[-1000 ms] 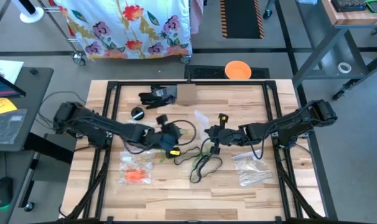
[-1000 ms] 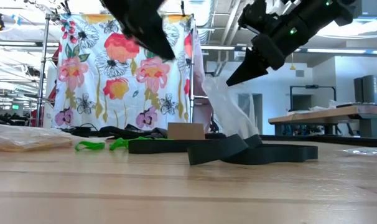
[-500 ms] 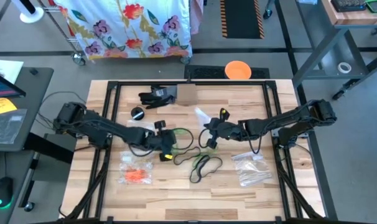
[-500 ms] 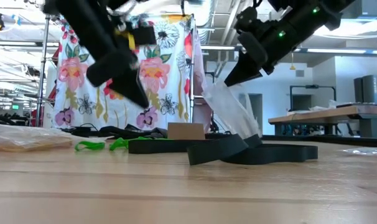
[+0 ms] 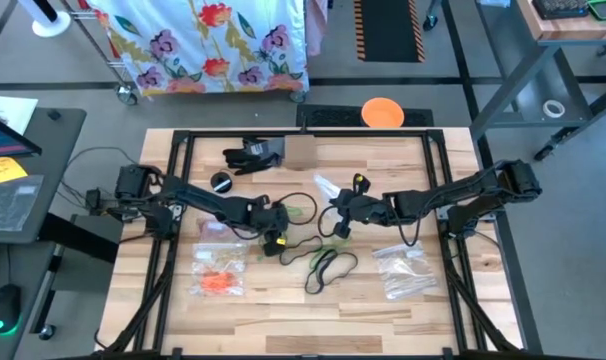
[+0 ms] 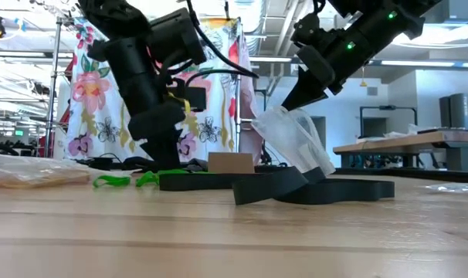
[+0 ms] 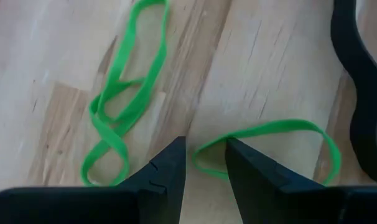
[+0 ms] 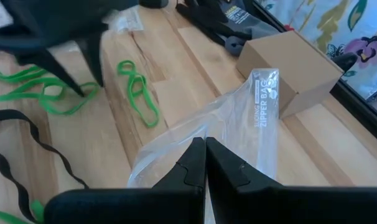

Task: Sort rubber bands
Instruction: Put the green rubber band into the transparent zip bag

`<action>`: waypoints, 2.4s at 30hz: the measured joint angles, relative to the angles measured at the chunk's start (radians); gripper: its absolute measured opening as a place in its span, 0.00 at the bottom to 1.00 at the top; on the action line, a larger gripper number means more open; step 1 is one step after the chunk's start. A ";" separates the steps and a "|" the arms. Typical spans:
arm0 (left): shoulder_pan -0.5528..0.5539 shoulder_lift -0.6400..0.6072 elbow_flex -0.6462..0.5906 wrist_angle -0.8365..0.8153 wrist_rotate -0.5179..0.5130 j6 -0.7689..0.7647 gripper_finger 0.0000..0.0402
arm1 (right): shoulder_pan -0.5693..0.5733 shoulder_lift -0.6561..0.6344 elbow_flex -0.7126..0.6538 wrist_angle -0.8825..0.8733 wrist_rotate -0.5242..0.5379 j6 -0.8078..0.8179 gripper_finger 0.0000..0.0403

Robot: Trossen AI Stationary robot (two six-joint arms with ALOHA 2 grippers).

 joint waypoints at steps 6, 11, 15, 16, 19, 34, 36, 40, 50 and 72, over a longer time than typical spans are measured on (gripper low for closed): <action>0.004 0.009 0.004 0.005 0.072 0.086 0.21 | 0.000 0.000 0.000 0.000 0.000 -0.014 0.00; -0.032 0.012 0.052 -0.002 0.103 0.161 0.02 | 0.000 0.000 0.000 0.000 0.000 -0.015 0.00; -0.071 0.011 0.097 0.009 0.090 0.219 0.01 | 0.002 0.000 0.000 0.000 0.000 -0.016 0.00; -0.082 0.011 0.109 0.006 0.079 0.237 0.00 | 0.002 0.000 0.000 0.000 0.000 -0.015 0.00; -0.117 0.007 0.152 0.021 0.066 0.295 0.00 | 0.002 0.000 0.000 0.001 0.000 -0.015 0.00; -0.182 -0.037 0.172 0.178 0.029 0.434 0.00 | 0.016 0.000 0.000 0.175 -0.051 0.008 0.00; -0.181 -0.037 0.172 0.212 0.027 0.454 0.00 | 0.004 0.000 0.000 0.217 -0.051 0.011 0.00; -0.193 -0.037 0.172 0.330 0.011 0.536 0.00 | -0.016 0.000 0.000 0.257 -0.112 0.112 0.00; -0.197 -0.038 0.161 0.468 0.005 0.591 0.00 | 0.017 0.001 0.000 0.361 -0.198 0.153 0.00; -0.212 -0.037 0.161 0.458 -0.323 0.641 0.00 | 0.008 0.130 0.000 0.466 -0.235 0.237 0.00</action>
